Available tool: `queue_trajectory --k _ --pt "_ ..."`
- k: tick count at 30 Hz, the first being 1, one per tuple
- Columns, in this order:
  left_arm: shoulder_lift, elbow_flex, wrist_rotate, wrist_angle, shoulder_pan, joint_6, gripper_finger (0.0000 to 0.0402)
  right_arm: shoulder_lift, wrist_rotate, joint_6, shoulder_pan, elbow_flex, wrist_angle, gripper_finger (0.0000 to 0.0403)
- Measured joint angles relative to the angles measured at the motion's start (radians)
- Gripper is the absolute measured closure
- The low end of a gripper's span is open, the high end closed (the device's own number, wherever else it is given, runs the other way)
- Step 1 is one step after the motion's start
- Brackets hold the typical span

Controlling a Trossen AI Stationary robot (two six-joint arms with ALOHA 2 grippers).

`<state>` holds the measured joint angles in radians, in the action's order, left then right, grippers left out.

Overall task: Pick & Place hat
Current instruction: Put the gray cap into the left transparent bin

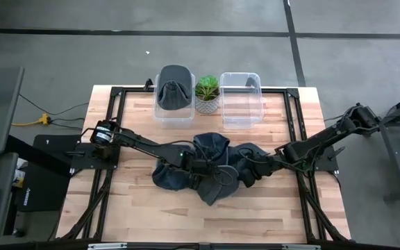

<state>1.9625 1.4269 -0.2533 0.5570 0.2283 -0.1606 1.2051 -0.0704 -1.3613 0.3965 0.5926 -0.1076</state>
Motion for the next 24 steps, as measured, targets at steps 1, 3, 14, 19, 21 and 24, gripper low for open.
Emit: queue_trajectory --k 1,3,14,19,21,24 --pt "0.0 0.0 0.023 0.003 0.0 0.011 0.0231 0.0 0.003 0.0 0.0 0.0 0.0 0.0403" --pt "0.0 0.0 0.075 -0.002 0.0 0.022 0.029 0.0 0.007 0.001 0.001 0.0 0.0 0.0403" --pt "0.0 0.001 0.248 -0.009 -0.041 0.217 0.04 0.0 0.02 0.002 0.001 0.0 -0.002 0.0403" --pt "-0.001 0.001 0.283 -0.014 -0.048 0.244 0.0401 0.0 0.029 0.023 0.001 0.0 -0.002 0.0384" --pt "-0.001 0.001 0.291 -0.015 -0.048 0.251 0.0401 0.0 0.029 0.032 0.001 0.0 0.002 0.0363" --pt "-0.001 0.001 0.303 -0.015 -0.046 0.269 0.0401 -0.014 0.037 0.059 0.001 0.0 0.005 0.0322"
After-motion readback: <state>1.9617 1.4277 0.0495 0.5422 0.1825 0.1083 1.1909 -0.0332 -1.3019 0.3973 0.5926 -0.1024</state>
